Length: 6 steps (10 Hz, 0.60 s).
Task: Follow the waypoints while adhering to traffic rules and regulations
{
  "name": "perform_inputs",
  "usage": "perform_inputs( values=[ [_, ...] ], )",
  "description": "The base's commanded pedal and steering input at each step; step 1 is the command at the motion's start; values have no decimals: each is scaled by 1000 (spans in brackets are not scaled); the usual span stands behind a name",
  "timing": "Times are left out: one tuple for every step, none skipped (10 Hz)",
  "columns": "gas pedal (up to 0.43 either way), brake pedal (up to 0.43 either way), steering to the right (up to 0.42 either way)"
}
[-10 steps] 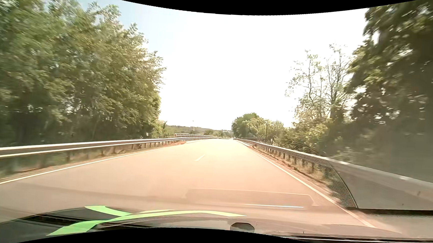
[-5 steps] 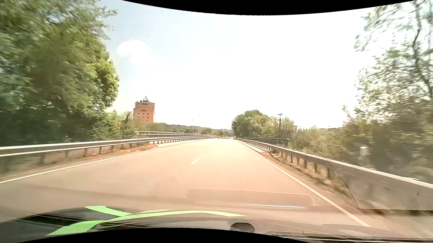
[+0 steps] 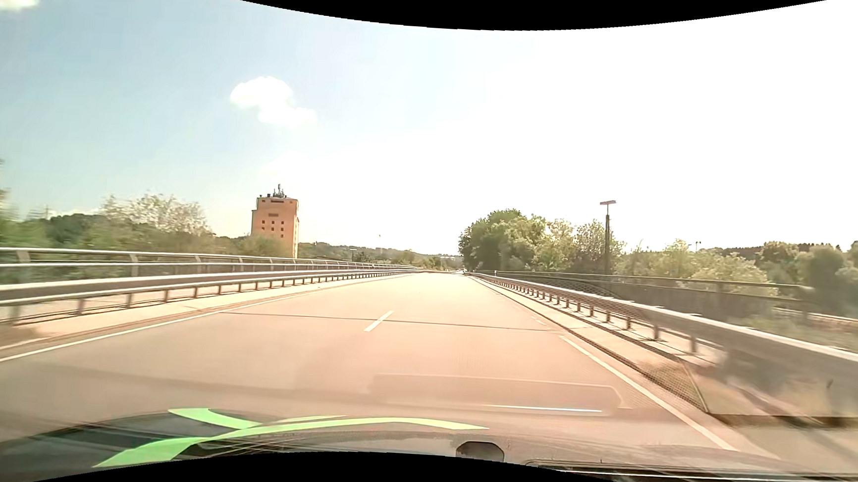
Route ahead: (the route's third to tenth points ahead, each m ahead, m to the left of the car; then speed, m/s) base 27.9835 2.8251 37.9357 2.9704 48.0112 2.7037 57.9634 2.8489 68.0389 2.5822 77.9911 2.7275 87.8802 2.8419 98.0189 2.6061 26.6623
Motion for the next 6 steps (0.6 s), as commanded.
perform_inputs(
  values=[
    [197,0,-3],
    [197,0,-3],
    [197,0,-2],
    [197,0,-2],
    [197,0,-3],
    [197,0,-2]
  ],
)
